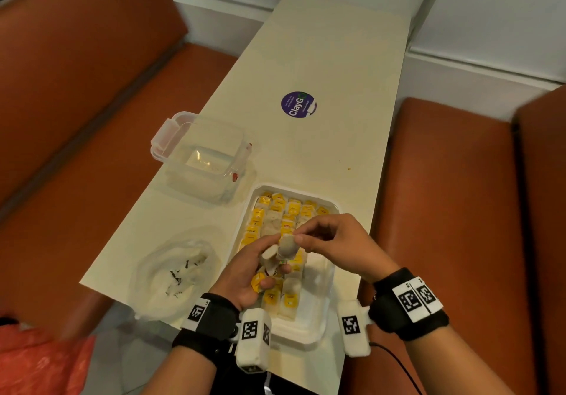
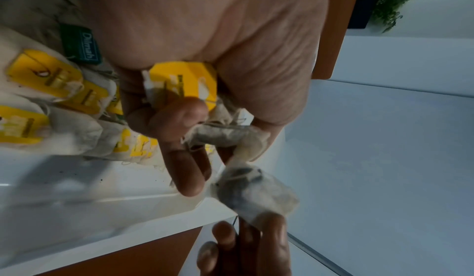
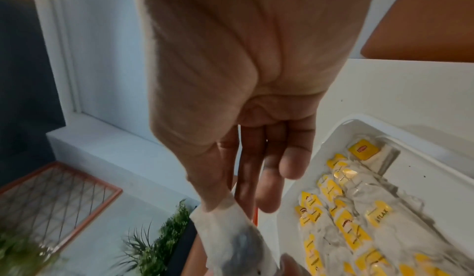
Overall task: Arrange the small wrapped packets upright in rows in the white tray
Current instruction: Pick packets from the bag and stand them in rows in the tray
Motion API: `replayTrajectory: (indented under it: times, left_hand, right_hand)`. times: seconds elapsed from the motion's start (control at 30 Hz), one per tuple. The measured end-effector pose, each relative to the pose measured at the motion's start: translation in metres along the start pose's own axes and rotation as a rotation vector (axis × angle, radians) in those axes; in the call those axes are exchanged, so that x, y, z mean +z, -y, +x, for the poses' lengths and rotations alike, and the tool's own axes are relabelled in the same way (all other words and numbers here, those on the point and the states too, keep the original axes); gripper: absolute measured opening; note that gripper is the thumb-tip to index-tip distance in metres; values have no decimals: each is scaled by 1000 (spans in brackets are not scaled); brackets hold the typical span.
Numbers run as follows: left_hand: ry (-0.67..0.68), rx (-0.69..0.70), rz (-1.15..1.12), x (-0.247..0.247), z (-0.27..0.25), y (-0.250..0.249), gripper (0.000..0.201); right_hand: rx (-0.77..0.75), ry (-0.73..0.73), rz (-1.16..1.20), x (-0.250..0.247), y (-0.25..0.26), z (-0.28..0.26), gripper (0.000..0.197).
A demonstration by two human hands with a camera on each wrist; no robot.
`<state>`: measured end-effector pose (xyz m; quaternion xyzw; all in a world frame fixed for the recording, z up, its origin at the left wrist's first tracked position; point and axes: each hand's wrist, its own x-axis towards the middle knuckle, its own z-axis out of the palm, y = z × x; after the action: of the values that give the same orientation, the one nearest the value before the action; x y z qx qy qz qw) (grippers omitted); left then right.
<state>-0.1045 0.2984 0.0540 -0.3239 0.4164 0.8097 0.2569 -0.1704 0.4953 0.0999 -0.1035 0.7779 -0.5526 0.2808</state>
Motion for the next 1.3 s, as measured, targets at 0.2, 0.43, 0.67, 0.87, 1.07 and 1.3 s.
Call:
replayTrajectory:
  times: [0.2, 0.43, 0.67, 0.87, 1.07, 1.3]
  left_hand:
    - [21, 54, -78, -1, -11, 4, 19]
    - [-37, 264, 97, 4, -23, 10, 58]
    - [-252, 408, 407, 9, -23, 6, 14]
    - [-283, 319, 403, 11, -23, -3, 18]
    - [-251, 200, 271, 15, -23, -1, 12]
    - [-239, 147, 175, 5, -24, -4, 32]
  right_hand:
    - [103, -42, 207, -4, -5, -6, 14]
    - [277, -164, 600, 9, -14, -8, 20]
    - [367, -154, 710, 24, -24, -18, 24]
    - [26, -241, -161, 31, -21, -29, 57]
    - [-206, -298, -443, 51, -27, -29, 33]
    - [-53, -351, -291, 44, -23, -28, 6]
